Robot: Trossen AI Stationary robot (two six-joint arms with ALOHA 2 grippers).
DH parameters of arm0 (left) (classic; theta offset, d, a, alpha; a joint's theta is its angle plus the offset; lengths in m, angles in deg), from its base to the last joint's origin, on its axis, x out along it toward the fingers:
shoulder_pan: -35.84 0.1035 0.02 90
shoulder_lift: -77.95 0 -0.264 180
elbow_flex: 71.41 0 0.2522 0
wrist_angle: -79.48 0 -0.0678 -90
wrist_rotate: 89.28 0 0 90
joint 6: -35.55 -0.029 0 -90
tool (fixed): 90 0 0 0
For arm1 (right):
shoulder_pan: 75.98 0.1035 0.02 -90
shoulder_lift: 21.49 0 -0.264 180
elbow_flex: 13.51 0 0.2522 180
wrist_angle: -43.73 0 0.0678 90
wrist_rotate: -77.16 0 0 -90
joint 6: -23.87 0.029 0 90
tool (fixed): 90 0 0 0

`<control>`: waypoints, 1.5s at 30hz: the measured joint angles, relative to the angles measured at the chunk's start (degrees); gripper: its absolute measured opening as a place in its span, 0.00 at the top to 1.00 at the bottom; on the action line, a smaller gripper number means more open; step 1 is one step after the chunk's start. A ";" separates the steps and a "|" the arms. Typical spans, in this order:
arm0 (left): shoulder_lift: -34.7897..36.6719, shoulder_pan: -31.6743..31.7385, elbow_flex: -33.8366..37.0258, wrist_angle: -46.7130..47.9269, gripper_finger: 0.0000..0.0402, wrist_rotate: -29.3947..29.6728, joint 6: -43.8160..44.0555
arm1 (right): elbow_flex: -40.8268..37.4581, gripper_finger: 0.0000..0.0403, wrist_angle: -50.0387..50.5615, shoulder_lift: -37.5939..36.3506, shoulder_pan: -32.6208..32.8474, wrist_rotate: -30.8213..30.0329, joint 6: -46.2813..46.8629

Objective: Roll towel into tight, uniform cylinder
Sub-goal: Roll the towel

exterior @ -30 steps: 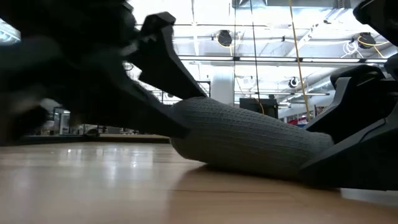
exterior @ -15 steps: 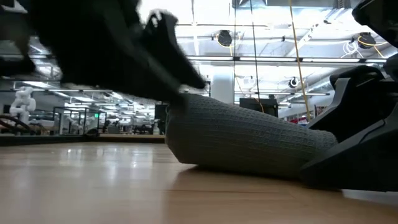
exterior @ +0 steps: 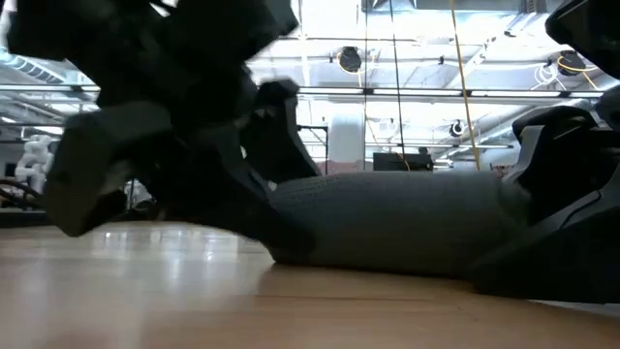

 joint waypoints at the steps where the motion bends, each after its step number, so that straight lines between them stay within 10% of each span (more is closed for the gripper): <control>1: -0.05 0.59 0.00 0.51 0.38 -1.56 0.60 | -0.01 0.42 0.02 0.00 -0.01 0.04 0.00; 14: 0.06 4.87 -0.11 -1.17 0.82 -18.36 5.14 | -0.19 0.39 3.31 -3.37 0.30 -0.66 -4.74; 26: 0.82 6.37 -1.38 3.85 0.83 -30.35 19.67 | 0.90 0.34 10.74 -9.73 4.78 -1.04 -10.49; 32: 1.61 6.08 -1.34 3.89 0.83 -32.57 20.56 | -0.83 0.35 16.71 -8.63 6.57 -1.25 5.96; 45: 1.63 6.58 -1.37 4.75 0.83 -33.36 25.55 | -2.20 0.63 23.67 -8.73 0.61 1.81 12.70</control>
